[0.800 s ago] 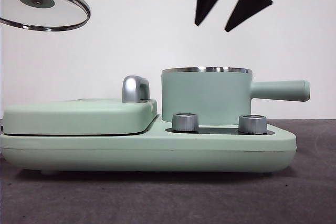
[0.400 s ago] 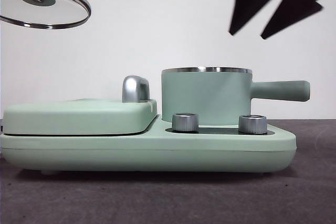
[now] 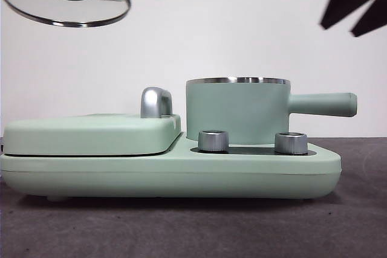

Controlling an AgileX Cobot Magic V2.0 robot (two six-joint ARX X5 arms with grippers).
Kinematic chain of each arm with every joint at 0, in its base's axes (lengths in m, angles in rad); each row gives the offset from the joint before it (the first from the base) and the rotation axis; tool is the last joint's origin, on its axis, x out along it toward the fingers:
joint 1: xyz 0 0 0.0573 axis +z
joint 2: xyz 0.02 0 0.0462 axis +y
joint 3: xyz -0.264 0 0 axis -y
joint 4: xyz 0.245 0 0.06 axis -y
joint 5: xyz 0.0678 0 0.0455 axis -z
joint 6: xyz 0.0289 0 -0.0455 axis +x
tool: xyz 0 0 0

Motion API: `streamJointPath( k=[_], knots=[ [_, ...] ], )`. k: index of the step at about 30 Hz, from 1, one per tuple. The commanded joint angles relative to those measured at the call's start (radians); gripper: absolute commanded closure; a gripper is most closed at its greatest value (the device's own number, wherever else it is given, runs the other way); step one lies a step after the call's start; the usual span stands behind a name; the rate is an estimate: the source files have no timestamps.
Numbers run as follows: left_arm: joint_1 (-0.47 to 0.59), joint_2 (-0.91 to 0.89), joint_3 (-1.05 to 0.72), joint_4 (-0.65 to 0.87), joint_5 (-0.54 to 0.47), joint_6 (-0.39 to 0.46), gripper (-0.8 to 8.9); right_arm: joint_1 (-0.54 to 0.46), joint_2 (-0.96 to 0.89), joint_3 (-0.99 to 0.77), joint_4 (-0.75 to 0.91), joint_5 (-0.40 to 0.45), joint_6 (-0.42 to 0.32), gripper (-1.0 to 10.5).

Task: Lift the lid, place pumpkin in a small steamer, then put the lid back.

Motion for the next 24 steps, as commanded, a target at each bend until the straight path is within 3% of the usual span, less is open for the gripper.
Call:
streamJointPath(
  k=[1,5,11,24],
  knots=[
    [-0.032,0.029,0.017,0.072,0.034,0.054,8.04,0.005,-0.049,0.000,-0.048,-0.011,0.013,6.4],
    [-0.084,0.077,0.018,0.149,0.050,0.080,8.04,0.005,-0.133,0.000,-0.098,-0.029,0.009,6.4],
    [-0.158,0.163,0.019,0.277,0.051,0.083,8.04,0.005,-0.219,0.000,-0.151,0.009,0.030,6.4],
    [-0.284,0.387,0.041,0.512,0.049,0.111,8.04,0.005,-0.239,0.000,-0.256,0.027,0.045,6.4]
  ],
)
